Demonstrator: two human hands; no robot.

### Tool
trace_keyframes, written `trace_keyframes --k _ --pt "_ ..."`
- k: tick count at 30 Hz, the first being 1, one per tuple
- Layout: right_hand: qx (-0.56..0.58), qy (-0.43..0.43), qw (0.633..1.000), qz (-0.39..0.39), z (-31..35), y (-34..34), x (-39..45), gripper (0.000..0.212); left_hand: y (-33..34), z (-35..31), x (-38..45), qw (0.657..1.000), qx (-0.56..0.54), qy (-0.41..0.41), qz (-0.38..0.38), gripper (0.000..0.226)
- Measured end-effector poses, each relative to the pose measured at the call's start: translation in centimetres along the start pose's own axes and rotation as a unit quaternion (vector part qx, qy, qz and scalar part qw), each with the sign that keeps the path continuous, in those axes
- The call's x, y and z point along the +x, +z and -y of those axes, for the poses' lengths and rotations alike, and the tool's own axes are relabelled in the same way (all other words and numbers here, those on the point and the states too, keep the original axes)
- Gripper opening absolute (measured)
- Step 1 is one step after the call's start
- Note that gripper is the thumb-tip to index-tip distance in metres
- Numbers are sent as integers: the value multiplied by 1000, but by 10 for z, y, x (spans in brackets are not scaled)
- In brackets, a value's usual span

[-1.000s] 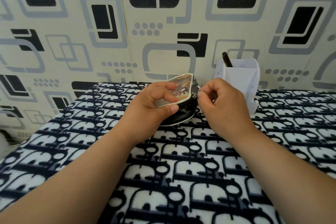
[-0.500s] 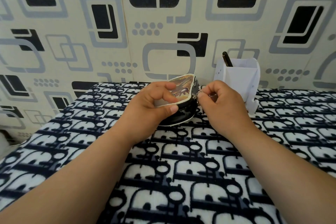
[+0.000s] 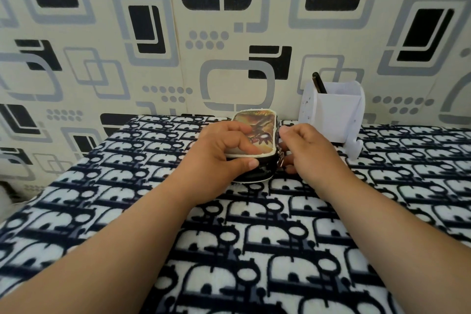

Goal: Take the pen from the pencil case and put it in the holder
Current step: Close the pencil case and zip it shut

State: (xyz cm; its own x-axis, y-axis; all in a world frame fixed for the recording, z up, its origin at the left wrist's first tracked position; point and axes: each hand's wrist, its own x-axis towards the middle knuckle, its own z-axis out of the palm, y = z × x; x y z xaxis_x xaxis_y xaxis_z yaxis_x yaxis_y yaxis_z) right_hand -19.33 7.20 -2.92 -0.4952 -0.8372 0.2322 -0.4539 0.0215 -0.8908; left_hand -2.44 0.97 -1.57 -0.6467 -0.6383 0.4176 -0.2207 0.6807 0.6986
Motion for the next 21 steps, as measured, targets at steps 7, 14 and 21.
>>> trace_keyframes --k 7,14,21 --pt "78 17 997 22 -4 4 2 31 5 2 2 999 41 23 -15 23" --pt "133 -15 990 43 6 17 2 20 -7 -1 2 992 87 74 -45 11" --pt "163 8 985 56 20 44 5 20 -30 11 0 989 119 71 -41 10"
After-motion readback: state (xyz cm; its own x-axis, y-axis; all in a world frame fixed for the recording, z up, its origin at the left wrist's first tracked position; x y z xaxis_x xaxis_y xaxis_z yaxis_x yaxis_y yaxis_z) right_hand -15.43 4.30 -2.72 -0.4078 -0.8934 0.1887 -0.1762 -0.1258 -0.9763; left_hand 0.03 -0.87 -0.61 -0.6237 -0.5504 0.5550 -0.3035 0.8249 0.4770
